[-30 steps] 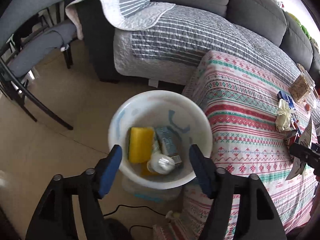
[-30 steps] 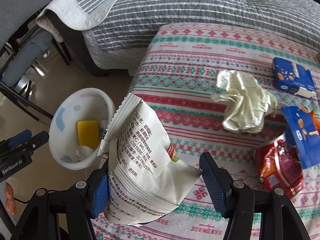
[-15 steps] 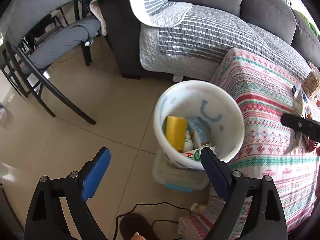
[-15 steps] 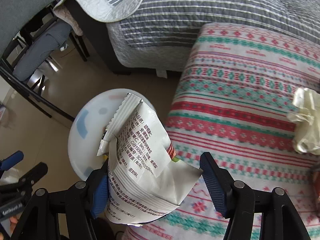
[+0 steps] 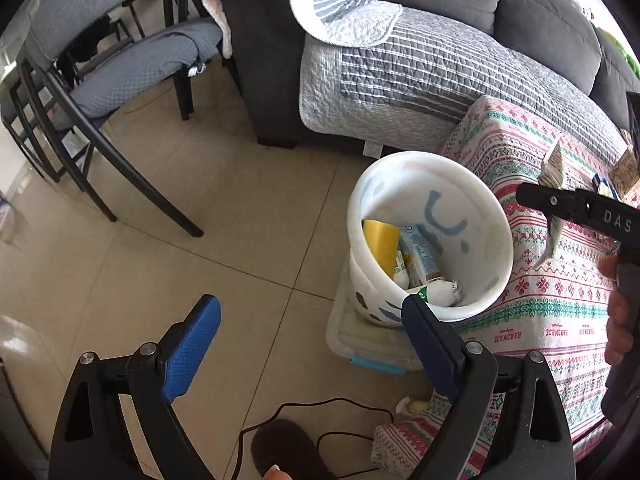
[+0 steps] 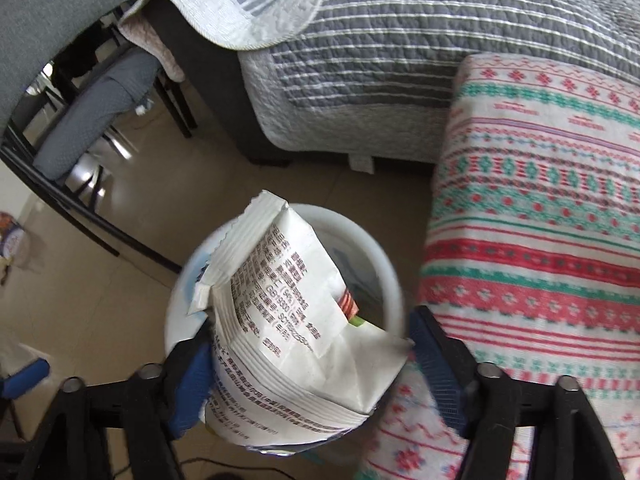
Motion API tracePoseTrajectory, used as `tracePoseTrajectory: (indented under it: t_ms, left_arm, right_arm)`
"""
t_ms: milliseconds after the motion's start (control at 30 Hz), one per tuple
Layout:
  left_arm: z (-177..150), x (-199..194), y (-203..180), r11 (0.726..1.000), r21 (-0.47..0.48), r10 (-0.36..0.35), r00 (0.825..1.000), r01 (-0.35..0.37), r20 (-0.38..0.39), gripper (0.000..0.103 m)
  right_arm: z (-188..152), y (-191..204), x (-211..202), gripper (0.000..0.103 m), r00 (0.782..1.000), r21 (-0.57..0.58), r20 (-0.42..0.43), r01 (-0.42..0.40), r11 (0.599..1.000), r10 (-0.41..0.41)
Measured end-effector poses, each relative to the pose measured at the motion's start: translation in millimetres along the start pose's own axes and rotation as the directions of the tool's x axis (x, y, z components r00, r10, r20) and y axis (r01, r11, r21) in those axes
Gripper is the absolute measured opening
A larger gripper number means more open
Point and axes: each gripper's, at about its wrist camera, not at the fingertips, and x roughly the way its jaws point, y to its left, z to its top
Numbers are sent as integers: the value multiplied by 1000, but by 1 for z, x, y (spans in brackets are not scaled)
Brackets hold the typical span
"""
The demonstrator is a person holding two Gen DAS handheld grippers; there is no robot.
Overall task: Collect trash
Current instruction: 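Release the white chip bag into the wastebasket with the right tool, then grasp the blue biscuit box with the right tool while the left tool grasps the crumpled tissue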
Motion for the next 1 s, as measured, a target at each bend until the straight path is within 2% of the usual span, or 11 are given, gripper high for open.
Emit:
tracePoseTrajectory:
  t_ms: [33, 100, 267, 567, 800, 1000]
  left_arm:
    - [0, 0, 0, 1000, 0, 0, 1000, 0, 0, 94]
    - [0, 0, 1, 1000, 0, -1, 1000, 1, 0, 94]
    - [-1, -1, 3, 1000, -5, -1, 1000, 1, 2, 94]
    - [4, -5, -3, 1000, -2, -18, 1000, 18, 10, 94]
    - [6, -12, -26, 998, 23, -51, 999, 51, 13, 94]
    - [9, -17, -50, 996, 50, -80, 997, 80, 14, 94]
  right_arm:
    - [1, 2, 1, 90, 1000, 7, 9, -24, 1000, 23]
    - [2, 5, 1, 99, 1000, 14, 17, -18, 1000, 18]
    - [3, 11, -4, 99, 999, -21, 31, 24, 999, -23]
    - [-2, -3, -30, 99, 997, -35, 23, 80, 996, -79]
    - [-11, -27, -56, 99, 992, -16, 30, 121, 993, -121]
    - [-20, -62, -85, 99, 984, 1, 33, 176, 984, -176]
